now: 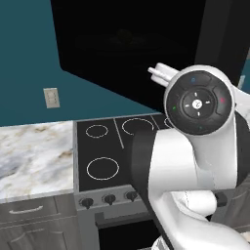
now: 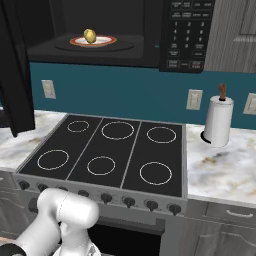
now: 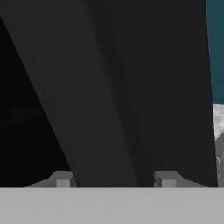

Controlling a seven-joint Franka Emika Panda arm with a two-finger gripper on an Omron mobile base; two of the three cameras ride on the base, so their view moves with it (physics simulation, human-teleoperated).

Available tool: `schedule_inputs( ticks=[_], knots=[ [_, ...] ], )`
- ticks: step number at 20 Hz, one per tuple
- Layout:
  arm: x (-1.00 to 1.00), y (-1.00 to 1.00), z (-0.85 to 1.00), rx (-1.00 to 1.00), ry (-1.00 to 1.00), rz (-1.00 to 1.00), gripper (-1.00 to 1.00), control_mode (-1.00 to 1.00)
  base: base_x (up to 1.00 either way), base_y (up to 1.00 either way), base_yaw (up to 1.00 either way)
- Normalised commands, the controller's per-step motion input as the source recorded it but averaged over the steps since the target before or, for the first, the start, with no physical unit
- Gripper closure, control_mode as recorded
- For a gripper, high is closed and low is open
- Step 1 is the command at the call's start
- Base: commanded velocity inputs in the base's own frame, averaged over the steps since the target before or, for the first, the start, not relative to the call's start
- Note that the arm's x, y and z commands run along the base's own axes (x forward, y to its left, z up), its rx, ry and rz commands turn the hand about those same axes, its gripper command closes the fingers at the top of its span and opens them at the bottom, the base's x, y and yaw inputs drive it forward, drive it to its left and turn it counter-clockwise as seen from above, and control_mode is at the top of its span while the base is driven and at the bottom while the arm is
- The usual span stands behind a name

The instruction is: Retrieve the reheated potato from the microwave, then place the potato, cheese, and condiment on the cutting board.

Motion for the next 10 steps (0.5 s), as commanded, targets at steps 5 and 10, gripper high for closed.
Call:
schedule_inputs(
  ticks=[5,10],
  knots=[
    [-0.21,0.04,-0.14,0.12,-0.04,0.17,-1.00,-1.00,0.00,0.00,0.00],
    [-0.06,0.00,-0.18,0.25,-0.14,0.41,-1.00,-1.00,0.00,0.00,0.00]
  ],
)
